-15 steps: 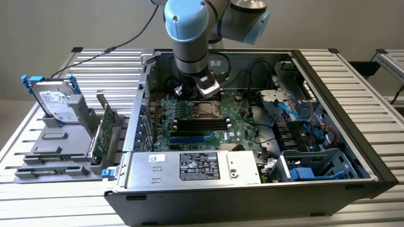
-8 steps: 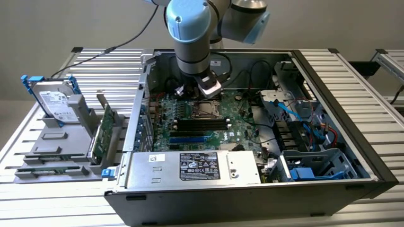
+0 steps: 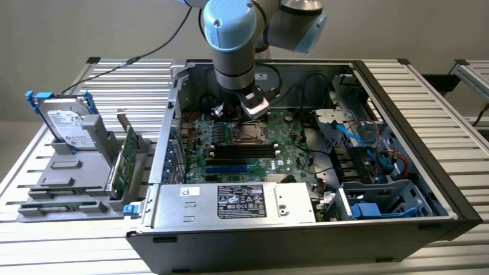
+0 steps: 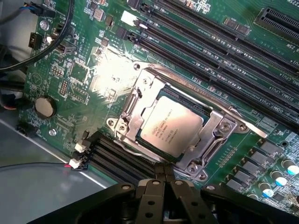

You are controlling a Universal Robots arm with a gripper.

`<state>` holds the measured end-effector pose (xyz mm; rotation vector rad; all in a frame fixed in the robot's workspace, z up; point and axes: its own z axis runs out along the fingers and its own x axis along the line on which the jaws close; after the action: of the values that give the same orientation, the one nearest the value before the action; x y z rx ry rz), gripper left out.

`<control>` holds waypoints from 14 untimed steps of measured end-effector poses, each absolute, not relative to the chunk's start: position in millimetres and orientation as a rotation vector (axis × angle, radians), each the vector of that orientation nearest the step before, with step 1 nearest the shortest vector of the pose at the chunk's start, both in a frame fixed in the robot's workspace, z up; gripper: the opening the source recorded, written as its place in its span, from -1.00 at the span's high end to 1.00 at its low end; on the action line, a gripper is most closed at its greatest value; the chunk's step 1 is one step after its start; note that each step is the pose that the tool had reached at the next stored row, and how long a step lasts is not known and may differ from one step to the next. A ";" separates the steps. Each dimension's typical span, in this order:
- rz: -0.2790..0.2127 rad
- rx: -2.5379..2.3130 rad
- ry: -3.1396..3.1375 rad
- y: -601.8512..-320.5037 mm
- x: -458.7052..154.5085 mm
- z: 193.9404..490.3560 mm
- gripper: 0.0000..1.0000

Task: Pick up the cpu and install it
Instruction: 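Install the first cpu locking lever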

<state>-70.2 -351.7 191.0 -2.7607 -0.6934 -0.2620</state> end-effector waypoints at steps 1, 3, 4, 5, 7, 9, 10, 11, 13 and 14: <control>-0.261 -2.763 -0.694 -351.3 -70.1 190.8 0.79; -0.260 -2.766 -0.695 -350.5 -70.0 190.4 0.79; -0.259 -2.768 -0.696 -350.0 -69.8 190.1 0.79; -0.258 -2.769 -0.696 -349.5 -69.6 189.8 0.79; -0.258 -2.772 -0.697 -348.0 -69.4 189.4 0.79; -0.258 -2.772 -0.697 -347.2 -69.3 189.4 0.79; -0.258 -2.772 -0.697 -346.6 -69.3 189.3 0.79; -0.258 -2.772 -0.697 -346.1 -69.3 189.4 0.79; -0.256 -2.774 -0.697 -345.1 -69.7 190.3 0.79; -0.256 -2.773 -0.697 -344.6 -69.7 190.7 0.79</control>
<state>-69.7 -344.6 190.7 -2.7735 -0.6973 -0.2557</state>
